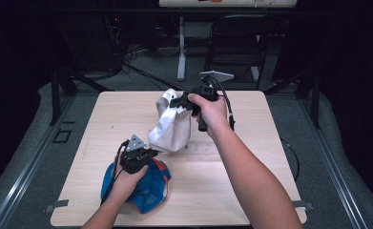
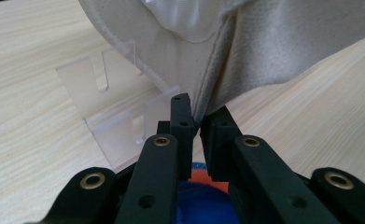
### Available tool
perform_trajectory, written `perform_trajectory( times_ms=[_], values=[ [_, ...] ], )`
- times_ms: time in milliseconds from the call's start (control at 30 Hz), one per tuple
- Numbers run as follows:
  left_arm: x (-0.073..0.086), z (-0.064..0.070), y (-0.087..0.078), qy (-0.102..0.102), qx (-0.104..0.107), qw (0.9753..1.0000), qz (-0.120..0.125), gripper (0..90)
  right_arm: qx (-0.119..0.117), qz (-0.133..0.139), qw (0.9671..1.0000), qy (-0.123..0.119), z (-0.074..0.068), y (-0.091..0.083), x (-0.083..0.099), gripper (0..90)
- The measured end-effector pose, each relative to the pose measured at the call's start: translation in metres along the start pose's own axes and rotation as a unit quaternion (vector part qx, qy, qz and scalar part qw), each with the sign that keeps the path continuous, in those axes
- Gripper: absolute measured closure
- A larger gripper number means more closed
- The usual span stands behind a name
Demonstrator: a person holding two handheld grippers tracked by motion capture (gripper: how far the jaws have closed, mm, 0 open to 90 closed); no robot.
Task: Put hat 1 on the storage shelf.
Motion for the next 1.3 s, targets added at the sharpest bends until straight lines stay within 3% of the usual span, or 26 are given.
perform_trajectory(
  times_ms=[167,267,300,433,567,767,900,1133,1300],
  values=[
    [0.003,0.000,0.001,0.001,-0.004,1.0000,-0.006,82.8,0.008,-0.001,1.0000,-0.004,0.005,0.004,0.003,80.1],
    [0.003,0.000,-0.001,-0.006,-0.002,1.0000,-0.006,76.9,0.011,-0.001,0.9999,-0.010,0.005,0.001,0.003,77.5],
    [0.002,0.000,-0.005,-0.013,-0.005,0.9999,-0.004,74.2,0.011,0.009,0.9998,-0.015,0.003,-0.005,0.002,75.2],
    [0.004,-0.001,-0.016,-0.007,-0.005,1.0000,-0.001,68.5,0.013,0.026,0.9993,-0.022,0.000,-0.019,0.002,71.5],
    [0.008,-0.009,-0.037,-0.010,-0.021,0.9997,0.005,61.5,0.040,0.033,0.9974,-0.050,0.001,-0.045,0.009,70.7],
    [0.017,-0.024,-0.061,-0.024,-0.049,0.9985,0.004,57.5,0.057,0.040,0.9948,-0.075,0.013,-0.071,0.034,70.0],
    [0.024,-0.032,-0.069,-0.032,-0.061,0.9976,-0.005,55.6,0.054,0.041,0.9942,-0.083,0.021,-0.076,0.050,68.8],
    [0.037,-0.047,-0.081,-0.036,-0.075,0.9965,0.002,53.1,0.071,0.028,0.9897,-0.121,0.038,-0.072,0.090,65.6],
    [0.043,-0.057,-0.084,-0.024,-0.097,0.9950,-0.006,53.1,0.093,0.025,0.9859,-0.137,0.056,-0.064,0.112,64.1]
  ],
)
Point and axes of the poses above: each handheld gripper's, and its own axes: y roughly forward along the jaws, x roughly out of its underside, z roughly to its right, the point moved 5 cm from there along y, roughly forward along the jaws, and after that the axes turned 15 degrees about -y, right-handed, at the moved point
